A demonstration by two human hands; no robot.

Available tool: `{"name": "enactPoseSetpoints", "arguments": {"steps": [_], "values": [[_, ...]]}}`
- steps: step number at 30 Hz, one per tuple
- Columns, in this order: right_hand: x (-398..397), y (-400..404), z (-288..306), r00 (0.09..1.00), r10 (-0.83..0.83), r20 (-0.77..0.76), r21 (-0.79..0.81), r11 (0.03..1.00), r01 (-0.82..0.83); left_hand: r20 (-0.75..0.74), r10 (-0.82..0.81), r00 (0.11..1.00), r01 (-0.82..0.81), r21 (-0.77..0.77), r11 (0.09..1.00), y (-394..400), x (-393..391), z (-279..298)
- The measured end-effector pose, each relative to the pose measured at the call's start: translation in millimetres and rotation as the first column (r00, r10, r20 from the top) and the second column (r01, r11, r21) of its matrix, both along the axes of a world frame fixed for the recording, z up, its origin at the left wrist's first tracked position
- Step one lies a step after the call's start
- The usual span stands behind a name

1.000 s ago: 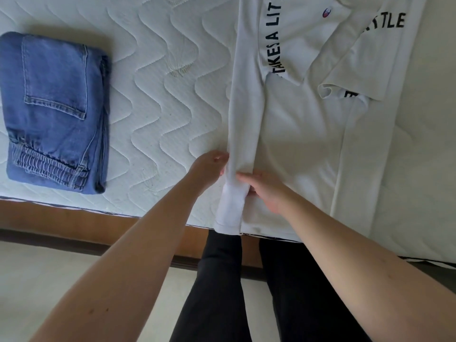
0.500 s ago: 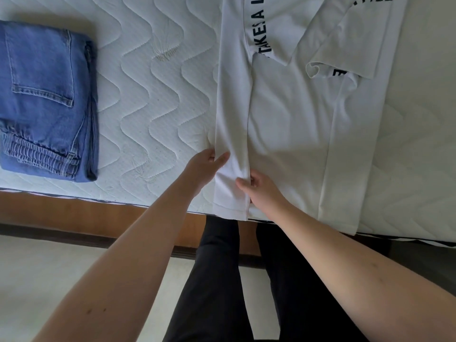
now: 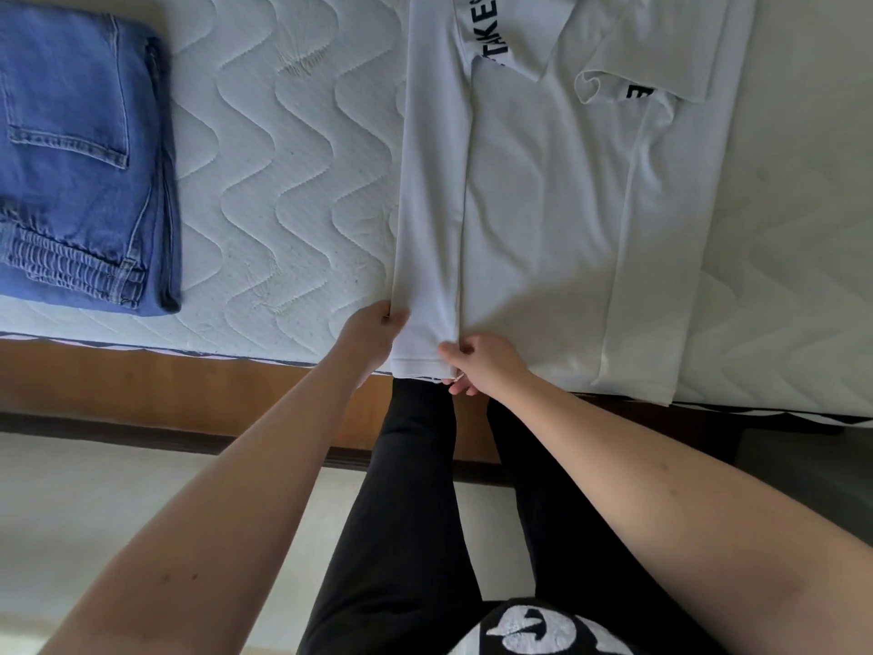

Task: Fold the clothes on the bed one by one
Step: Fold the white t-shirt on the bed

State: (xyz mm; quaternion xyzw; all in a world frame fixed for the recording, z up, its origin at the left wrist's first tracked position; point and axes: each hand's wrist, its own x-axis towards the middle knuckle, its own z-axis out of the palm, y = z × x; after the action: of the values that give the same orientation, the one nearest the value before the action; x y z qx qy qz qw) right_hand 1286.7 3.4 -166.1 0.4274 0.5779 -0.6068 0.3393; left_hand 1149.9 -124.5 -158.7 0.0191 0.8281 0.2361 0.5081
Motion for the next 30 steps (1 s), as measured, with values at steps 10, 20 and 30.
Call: {"name": "enactPoseSetpoints", "arguments": {"steps": [10, 20, 30], "values": [[-13.7, -3.8, 27.5, 0.953, 0.261, 0.151, 0.024, 0.963, -0.268, -0.048, -0.118, 0.992, 0.116, -0.035, 0.993, -17.4, 24.0, 6.8], [-40.5, 24.8, 21.4, 0.964, 0.248, 0.099, 0.436, 0.86, -0.266, -0.304, -0.015, 0.953, 0.001, -0.048, 0.999, -19.7, 32.1, 4.6], [-43.5, 12.4, 15.0, 0.944, 0.288, 0.163, 0.424, 0.844, -0.33, -0.231, 0.009, 0.973, -0.031, -0.092, 0.995, -5.4, 18.8, 0.4]]}}
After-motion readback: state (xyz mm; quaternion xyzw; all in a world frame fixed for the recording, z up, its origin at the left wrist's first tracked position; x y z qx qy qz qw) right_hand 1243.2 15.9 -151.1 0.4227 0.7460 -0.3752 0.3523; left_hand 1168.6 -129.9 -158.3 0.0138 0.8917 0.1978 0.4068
